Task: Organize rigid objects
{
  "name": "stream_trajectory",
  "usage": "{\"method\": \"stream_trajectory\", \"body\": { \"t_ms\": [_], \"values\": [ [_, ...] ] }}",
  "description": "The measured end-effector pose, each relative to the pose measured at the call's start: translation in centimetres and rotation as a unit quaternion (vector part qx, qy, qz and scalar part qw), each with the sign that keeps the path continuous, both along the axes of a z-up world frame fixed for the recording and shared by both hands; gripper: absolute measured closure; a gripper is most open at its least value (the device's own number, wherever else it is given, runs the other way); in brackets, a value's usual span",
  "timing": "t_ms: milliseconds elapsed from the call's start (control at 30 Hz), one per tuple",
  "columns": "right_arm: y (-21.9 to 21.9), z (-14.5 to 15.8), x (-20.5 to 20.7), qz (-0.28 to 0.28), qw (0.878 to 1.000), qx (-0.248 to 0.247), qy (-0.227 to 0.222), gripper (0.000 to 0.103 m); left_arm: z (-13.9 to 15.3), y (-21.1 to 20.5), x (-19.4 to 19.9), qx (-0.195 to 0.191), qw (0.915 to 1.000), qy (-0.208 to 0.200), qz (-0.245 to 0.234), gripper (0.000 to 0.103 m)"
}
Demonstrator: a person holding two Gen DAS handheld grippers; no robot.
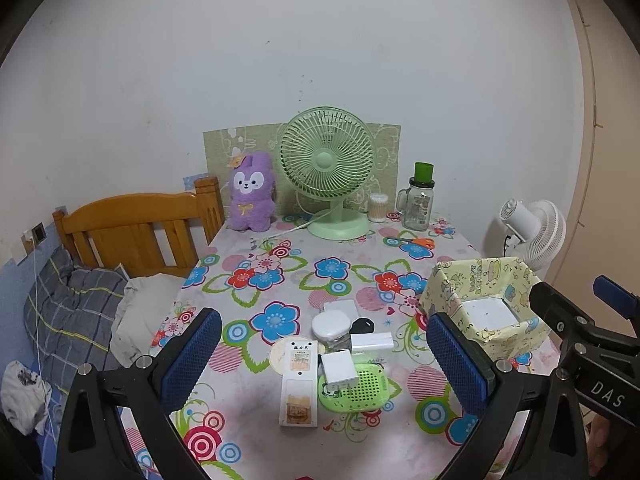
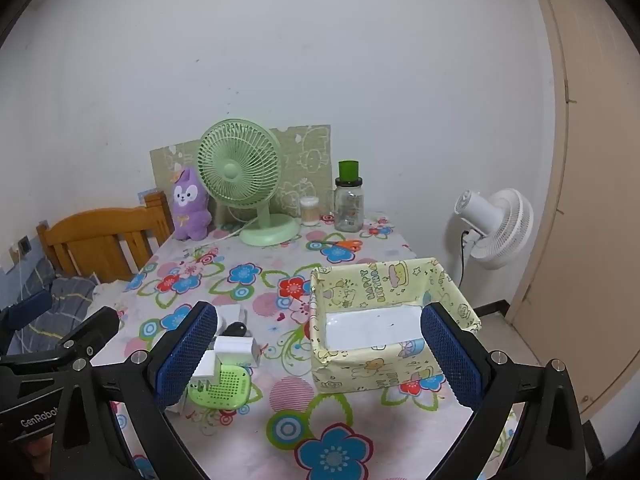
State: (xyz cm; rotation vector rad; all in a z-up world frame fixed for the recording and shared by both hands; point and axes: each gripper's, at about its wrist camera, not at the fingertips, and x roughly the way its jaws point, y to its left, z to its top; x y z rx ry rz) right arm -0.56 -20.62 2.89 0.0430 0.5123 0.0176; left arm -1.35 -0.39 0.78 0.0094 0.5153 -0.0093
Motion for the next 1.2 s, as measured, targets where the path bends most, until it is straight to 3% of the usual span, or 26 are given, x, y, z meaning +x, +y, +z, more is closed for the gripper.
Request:
{"method": "stream_trajectory", "body": {
  "t_ms": [1000, 1200],
  "values": [
    [0.26, 0.0, 0.04, 0.004, 1.0, -0.004, -0.01, 0.0, -0.17, 0.16, 0.3, -0.002, 1.0, 0.002, 0.0, 0.0],
    [0.1, -0.29, 0.16, 0.008, 1.0, 0.006, 0.006, 0.0, -0.44, 0.11, 0.61, -0.003, 1.0, 0.004, 0.0, 0.0]
  ]
}}
